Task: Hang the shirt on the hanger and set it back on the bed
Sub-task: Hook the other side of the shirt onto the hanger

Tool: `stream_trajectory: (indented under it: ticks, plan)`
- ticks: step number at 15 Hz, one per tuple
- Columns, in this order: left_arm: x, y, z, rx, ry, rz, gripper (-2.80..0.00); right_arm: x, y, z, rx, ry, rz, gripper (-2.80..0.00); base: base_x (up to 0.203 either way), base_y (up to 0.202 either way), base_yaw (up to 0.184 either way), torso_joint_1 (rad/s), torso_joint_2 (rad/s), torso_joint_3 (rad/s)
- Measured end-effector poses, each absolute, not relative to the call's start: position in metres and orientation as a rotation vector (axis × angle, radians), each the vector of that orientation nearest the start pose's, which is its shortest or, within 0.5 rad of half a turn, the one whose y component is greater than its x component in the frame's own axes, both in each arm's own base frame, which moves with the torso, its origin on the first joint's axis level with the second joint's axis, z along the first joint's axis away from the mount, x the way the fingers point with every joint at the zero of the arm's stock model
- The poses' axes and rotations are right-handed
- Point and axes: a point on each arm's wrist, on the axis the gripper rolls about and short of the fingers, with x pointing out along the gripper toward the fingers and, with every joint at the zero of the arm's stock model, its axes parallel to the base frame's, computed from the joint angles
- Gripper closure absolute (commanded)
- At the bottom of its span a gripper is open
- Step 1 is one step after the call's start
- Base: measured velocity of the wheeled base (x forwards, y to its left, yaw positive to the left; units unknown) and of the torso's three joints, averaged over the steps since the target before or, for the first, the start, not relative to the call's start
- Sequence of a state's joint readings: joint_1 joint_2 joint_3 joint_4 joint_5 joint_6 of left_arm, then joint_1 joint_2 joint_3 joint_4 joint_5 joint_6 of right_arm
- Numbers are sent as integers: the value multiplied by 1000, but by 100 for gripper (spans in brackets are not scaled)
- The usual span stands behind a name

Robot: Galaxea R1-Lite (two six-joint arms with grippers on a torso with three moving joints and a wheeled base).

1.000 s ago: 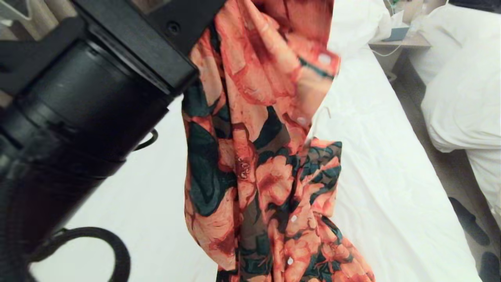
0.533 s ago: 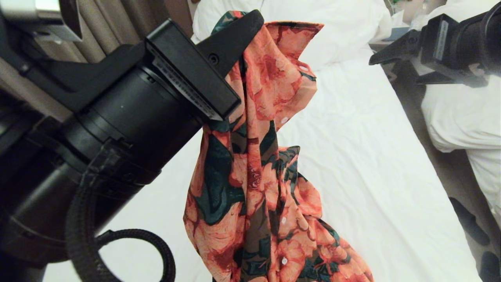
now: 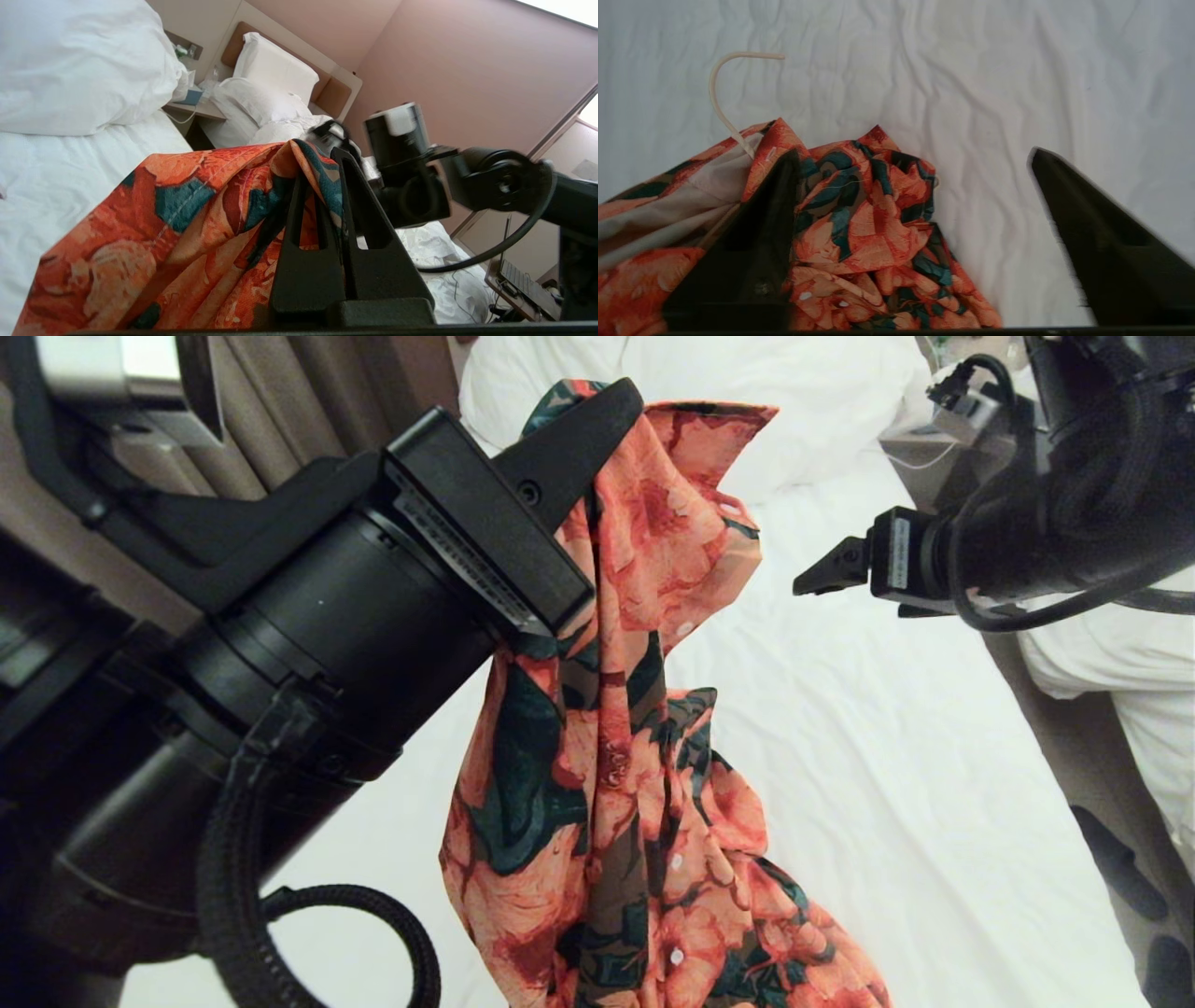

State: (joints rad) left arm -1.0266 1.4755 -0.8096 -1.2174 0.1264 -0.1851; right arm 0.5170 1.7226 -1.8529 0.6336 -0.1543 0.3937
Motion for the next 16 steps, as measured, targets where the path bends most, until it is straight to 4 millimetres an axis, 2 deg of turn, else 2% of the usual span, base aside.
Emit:
stream_trajectory:
  ticks: [5,14,15,16]
  plan:
    - [127,-205,306,-484,-404,-924,0,277,162,330,212,577,315,0,0,0,0,0,0,0]
    - [126,-203,307,-485,-408,-922,0,288,213,300,132,616,443,0,0,0,0,0,0,0]
    - [126,-203,307,-487,-410,-923,0,290,217,298,121,611,446,-280,0,0,0,0,0,0]
    - [126,-202,308,-487,-411,-923,0,292,220,296,116,603,451,-280,0,0,0,0,0,0]
